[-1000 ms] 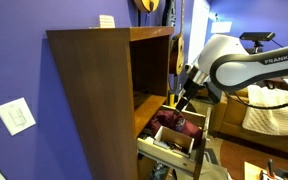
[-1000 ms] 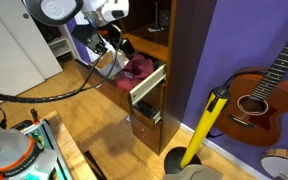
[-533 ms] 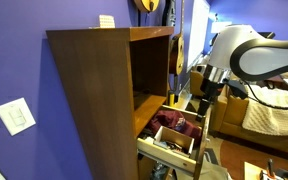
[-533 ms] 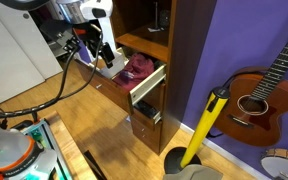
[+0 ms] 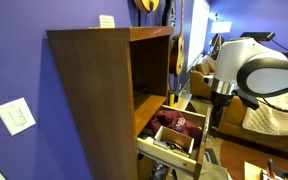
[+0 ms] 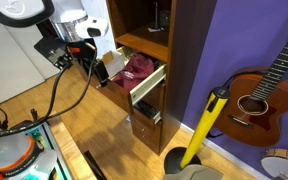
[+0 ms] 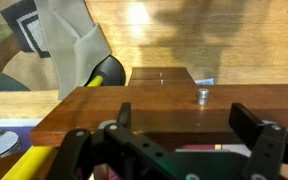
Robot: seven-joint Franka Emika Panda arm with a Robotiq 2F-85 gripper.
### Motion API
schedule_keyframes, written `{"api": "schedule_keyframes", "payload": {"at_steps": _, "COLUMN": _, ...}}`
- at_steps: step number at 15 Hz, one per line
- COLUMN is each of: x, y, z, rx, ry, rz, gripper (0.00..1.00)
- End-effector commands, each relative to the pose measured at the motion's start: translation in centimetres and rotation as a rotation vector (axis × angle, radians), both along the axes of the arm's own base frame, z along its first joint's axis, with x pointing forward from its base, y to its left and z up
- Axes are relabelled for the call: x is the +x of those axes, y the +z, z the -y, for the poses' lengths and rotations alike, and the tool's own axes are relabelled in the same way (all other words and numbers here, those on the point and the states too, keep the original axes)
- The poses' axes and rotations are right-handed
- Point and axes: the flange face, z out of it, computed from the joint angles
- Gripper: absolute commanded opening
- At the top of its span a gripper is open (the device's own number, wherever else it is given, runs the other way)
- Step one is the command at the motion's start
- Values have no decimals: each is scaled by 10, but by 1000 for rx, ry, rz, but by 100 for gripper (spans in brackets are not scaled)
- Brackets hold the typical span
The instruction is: Open the drawer and put the cap into it
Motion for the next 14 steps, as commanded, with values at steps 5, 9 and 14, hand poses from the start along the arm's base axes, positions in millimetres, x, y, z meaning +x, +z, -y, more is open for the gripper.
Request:
{"api": "schedule_keyframes", "payload": {"at_steps": 5, "x": -1, "y": -30, "z": 3, "rx": -12, "ry": -53, "rz": 102, "gripper": 100}}
{"api": "schedule_keyframes", "payload": {"at_steps": 9, "x": 10, "y": -31, "z": 2, "rx": -2, "ry": -109, "rz": 246, "gripper": 100}}
{"api": "schedule_keyframes", "payload": {"at_steps": 14, "x": 30, "y": -25, "z": 3, "rx": 14, "ry": -173, "rz": 403, "gripper": 100}}
